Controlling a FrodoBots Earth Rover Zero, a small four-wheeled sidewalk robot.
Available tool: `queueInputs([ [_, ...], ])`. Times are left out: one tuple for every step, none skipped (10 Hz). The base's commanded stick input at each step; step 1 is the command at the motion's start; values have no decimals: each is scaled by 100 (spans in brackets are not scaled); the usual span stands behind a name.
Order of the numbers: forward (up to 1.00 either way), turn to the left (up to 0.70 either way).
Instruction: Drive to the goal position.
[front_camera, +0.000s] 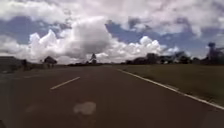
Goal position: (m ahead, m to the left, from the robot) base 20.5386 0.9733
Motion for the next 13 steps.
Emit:
queueInputs([
  [100,0],
  [100,0],
  [100,0],
  [100,0],
  [100,0],
  [100,0],
  [100,0],
  [100,0],
  [100,0],
  [100,-3],
  [100,-10],
  [100,-17],
  [100,-23],
])
